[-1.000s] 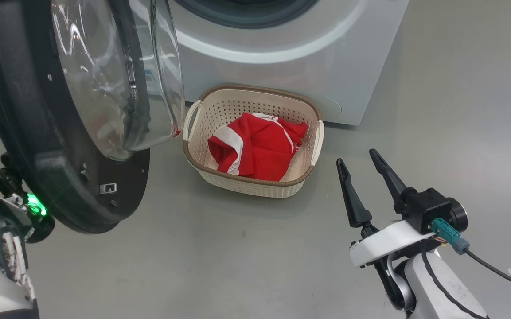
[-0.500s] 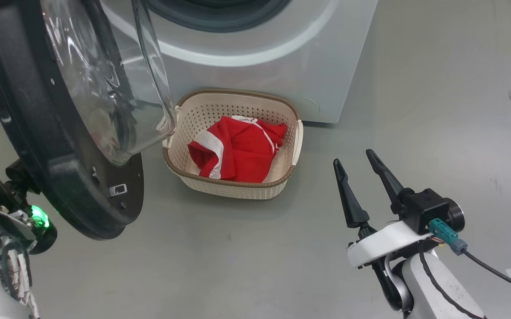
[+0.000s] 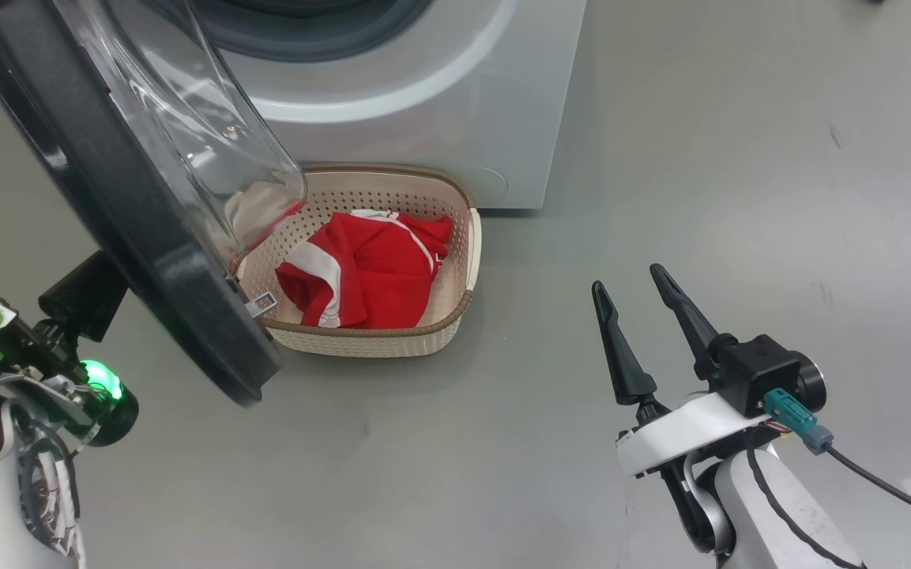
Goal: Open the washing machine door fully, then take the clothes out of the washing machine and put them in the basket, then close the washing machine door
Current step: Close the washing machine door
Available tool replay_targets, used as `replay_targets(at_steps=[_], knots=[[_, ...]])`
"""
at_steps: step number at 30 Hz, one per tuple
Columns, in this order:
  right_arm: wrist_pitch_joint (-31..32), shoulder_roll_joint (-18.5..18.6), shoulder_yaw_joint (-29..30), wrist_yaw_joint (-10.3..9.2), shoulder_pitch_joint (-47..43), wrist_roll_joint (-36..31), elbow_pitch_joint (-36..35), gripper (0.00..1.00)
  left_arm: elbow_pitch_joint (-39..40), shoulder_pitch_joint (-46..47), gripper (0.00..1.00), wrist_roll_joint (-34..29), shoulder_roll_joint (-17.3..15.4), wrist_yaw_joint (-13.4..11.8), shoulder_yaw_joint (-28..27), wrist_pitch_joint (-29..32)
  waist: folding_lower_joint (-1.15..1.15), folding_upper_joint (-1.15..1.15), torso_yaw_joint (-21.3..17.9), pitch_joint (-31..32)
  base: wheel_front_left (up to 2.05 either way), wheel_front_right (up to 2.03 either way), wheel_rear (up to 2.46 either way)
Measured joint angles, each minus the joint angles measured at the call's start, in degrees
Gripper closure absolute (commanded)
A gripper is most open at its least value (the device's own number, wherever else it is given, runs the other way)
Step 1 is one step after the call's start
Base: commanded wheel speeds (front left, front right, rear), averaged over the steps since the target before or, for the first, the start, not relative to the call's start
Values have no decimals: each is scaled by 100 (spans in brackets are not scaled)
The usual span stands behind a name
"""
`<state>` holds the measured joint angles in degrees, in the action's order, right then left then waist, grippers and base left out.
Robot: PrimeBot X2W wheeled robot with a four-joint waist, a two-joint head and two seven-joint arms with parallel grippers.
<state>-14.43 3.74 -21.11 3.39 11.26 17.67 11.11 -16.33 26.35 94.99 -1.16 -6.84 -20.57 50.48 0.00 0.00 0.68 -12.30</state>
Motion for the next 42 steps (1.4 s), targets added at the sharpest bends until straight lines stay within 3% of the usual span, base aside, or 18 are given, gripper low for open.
replay_targets(at_steps=[19, 33, 42], knots=[[0, -25, 30, 0, 88, 97, -107, 0, -126, -27, 100, 1028, -8, -1, 637, -1121, 0, 0, -891, -214, 0, 0, 0], [0, -46, 56, 0, 124, 149, -141, 0, -300, 112, 100, 1190, -19, -1, 856, -2048, 0, 0, -1477, -362, 0, 0, 0], [0, -52, 147, -2, 124, 158, -175, 0, -509, 344, 100, 1343, -22, -1, 1345, -2436, 0, 0, -1686, -413, 0, 0, 0]])
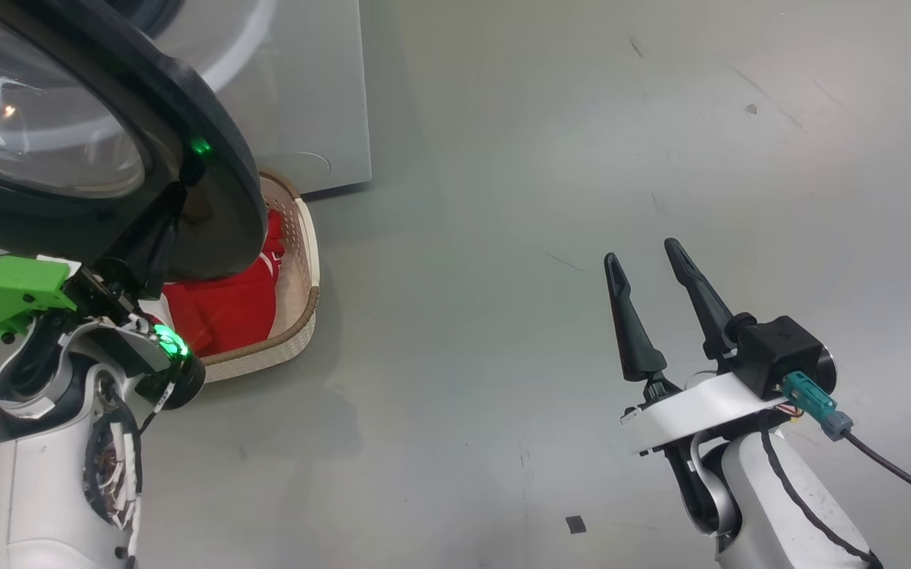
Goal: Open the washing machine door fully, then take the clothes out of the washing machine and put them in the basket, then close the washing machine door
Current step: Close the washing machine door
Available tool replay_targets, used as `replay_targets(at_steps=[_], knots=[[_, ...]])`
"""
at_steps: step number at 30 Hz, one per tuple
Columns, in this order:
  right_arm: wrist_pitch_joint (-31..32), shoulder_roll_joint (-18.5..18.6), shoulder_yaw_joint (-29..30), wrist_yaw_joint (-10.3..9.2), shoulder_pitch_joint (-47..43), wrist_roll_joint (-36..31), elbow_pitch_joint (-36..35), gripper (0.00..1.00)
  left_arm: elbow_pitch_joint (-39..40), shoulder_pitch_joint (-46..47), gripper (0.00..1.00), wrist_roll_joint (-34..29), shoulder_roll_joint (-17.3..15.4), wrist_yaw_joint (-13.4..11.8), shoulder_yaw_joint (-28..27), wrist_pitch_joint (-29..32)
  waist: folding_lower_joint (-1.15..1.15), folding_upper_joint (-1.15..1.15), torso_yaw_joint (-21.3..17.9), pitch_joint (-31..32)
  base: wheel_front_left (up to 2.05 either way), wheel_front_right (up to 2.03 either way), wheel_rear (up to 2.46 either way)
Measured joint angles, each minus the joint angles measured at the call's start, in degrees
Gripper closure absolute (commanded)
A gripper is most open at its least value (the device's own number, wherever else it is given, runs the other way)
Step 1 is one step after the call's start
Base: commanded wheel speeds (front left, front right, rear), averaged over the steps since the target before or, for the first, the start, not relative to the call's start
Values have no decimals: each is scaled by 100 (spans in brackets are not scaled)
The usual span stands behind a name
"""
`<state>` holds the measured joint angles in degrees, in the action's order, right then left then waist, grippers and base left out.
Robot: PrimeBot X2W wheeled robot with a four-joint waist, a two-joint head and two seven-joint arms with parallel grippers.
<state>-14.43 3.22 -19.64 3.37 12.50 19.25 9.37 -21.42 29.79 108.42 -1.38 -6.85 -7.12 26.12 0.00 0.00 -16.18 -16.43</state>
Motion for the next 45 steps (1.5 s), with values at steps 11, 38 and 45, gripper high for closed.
replay_targets(at_steps=[11, 38, 45], knots=[[0, -3, 111, -49, -5, 0, -24, 0, -101, -5, 100, 36, 2, 0, 326, -151, 0, 0, 97, 57, 0, 0, 0], [0, -1, 433, -51, -464, -82, 7, 0, 563, -1602, 100, -2915, -776, 1298, 2046, -839, 0, 0, 1334, 827, 0, 0, 0], [0, -3, 390, -42, -595, -126, 32, 0, 978, -2048, 100, -4769, -1426, 1367, 2394, -2037, 0, 0, 1633, 1102, 0, 0, 0]])
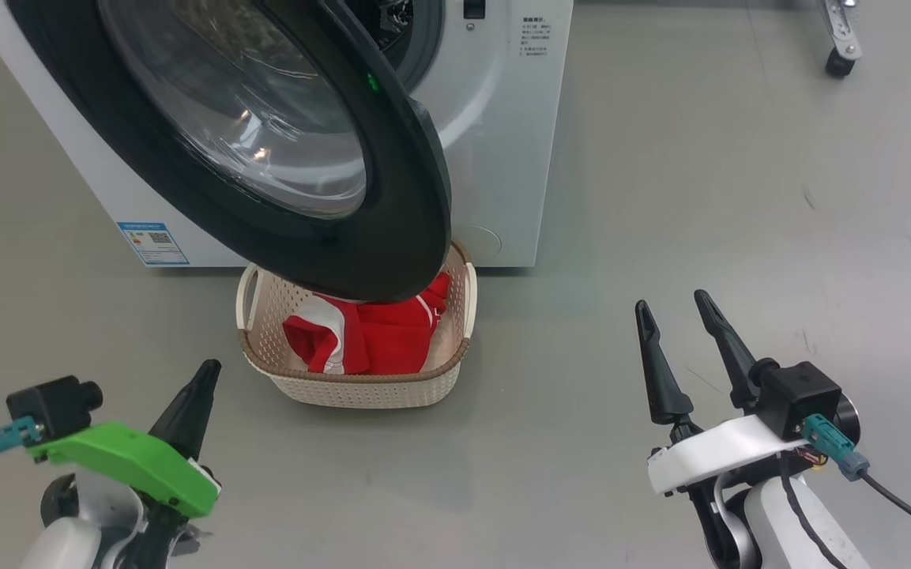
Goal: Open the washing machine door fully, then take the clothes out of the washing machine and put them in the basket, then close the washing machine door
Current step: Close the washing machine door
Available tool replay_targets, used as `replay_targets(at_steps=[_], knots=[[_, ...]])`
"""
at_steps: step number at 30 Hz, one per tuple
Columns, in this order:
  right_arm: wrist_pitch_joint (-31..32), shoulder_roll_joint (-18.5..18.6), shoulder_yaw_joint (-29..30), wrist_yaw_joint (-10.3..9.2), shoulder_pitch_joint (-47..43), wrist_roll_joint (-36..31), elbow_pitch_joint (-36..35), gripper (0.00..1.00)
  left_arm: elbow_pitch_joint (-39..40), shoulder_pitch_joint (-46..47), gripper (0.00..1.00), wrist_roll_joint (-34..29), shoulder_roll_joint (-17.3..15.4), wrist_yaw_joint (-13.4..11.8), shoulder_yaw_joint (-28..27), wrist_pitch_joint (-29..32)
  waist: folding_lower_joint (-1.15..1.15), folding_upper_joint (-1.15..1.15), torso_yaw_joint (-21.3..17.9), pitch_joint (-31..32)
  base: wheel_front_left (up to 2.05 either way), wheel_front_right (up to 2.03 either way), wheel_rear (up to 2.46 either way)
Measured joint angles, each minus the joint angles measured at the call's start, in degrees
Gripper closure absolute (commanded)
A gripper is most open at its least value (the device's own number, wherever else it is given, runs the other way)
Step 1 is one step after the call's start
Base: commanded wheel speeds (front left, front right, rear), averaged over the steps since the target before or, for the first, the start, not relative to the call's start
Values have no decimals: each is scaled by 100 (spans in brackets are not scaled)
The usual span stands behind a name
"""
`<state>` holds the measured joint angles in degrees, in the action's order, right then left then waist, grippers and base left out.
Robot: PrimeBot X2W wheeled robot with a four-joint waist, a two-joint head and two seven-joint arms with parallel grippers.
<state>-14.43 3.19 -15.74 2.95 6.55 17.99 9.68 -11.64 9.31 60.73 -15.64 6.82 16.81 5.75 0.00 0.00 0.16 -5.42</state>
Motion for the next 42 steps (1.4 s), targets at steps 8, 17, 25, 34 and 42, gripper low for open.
replay_targets(at_steps=[8, 17, 25, 34, 42], knots=[[0, -1, -59, 46, -35, -7, 9, 0, 202, -495, 100, -485, 75, 4, 123, -822, 0, 0, 89, 150, 0, 0, 0], [0, -1, -88, 51, -94, -19, 5, 0, 380, -639, 100, -1573, -98, 5, 366, -1706, 0, 0, 80, 143, 0, 0, 0], [0, -2, -94, 51, -115, -19, 1, 0, 477, -658, 0, -2437, -141, -140, 355, -2068, 0, 0, 54, 112, 0, 0, 0], [0, -2, -93, 52, -116, -19, -2, 0, 421, -875, 0, -2532, 153, -300, 278, -2047, 0, 0, 37, 92, 0, 0, 0], [0, -3, -111, 53, -117, -19, -7, 0, 565, -907, 0, -2710, 382, -301, 52, -2046, 0, 0, 29, 96, 0, 0, 0]])
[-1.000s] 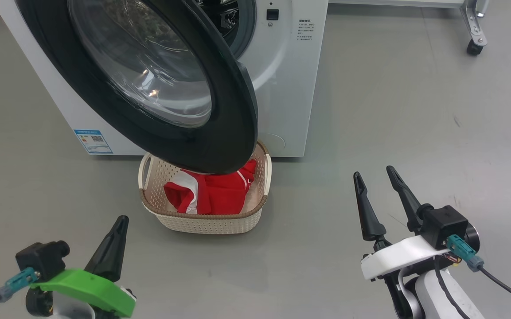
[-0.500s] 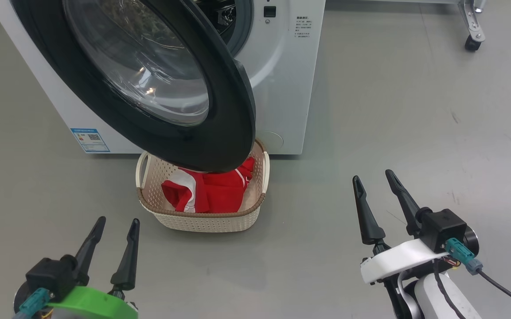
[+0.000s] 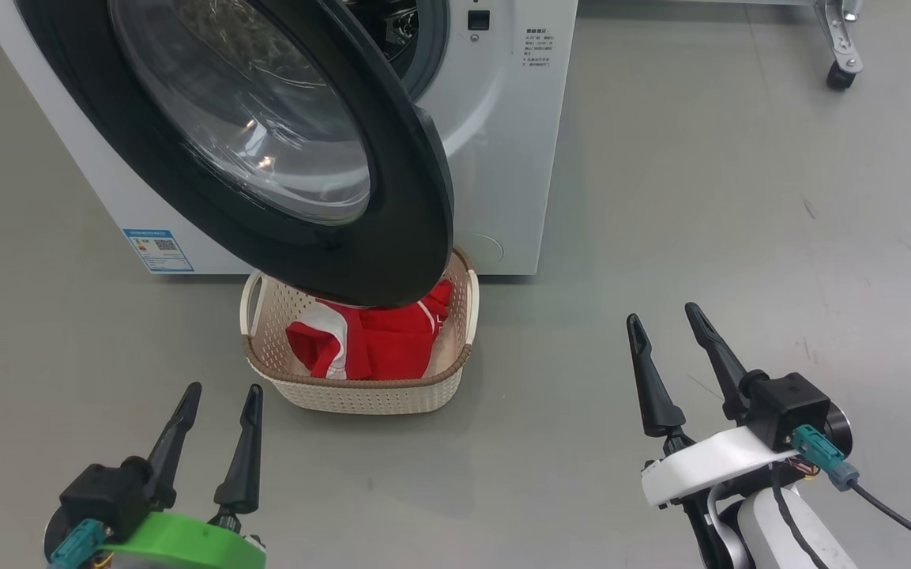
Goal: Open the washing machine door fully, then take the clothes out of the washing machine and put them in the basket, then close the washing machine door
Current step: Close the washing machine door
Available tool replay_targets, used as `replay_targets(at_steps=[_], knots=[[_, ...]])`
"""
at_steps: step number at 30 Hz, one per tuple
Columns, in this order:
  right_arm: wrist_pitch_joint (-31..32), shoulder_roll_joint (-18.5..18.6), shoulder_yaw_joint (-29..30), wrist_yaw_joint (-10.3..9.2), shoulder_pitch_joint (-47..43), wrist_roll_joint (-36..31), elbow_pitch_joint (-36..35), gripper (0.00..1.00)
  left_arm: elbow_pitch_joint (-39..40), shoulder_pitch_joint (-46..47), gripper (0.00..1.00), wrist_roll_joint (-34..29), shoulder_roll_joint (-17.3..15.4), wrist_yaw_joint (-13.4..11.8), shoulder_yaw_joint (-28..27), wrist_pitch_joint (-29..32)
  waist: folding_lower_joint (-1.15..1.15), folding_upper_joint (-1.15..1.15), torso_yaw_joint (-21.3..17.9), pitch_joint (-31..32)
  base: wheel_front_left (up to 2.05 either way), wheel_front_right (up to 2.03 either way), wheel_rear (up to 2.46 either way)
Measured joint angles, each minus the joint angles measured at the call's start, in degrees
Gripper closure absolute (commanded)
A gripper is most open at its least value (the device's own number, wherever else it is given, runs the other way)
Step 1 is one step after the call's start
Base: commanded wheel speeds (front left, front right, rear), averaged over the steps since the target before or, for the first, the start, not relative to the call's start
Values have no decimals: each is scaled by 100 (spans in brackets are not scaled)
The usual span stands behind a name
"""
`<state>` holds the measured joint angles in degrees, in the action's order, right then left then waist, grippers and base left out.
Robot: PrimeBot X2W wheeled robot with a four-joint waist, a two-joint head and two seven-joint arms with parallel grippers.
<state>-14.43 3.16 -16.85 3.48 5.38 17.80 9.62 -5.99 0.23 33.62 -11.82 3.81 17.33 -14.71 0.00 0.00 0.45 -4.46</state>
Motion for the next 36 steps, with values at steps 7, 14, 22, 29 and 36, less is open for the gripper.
replay_targets(at_steps=[7, 14, 22, 29, 36], knots=[[0, 0, -16, 48, -1, -4, 0, 0, 77, -92, 0, -145, 104, 3, -69, 0, 0, 0, -16, -1, 0, 0, 0], [0, -1, -24, 48, -2, -33, 0, 0, 99, -151, 0, -300, 204, 55, -133, 0, 0, 0, -29, 5, 0, 0, 0], [0, 0, -23, 49, -3, -105, -131, 100, 147, -153, 0, -366, 348, 113, -163, 0, 0, 0, 44, -88, 0, 0, 0], [0, 69, -240, 170, 93, -325, -250, 100, 216, -147, 0, -459, 442, 163, -167, 0, 0, 0, 186, -270, 0, 0, 0], [0, 210, -712, 300, 532, -436, -204, 100, 250, -108, 0, -523, 566, 207, -47, 0, 0, 0, 420, -479, 0, 0, 0]])
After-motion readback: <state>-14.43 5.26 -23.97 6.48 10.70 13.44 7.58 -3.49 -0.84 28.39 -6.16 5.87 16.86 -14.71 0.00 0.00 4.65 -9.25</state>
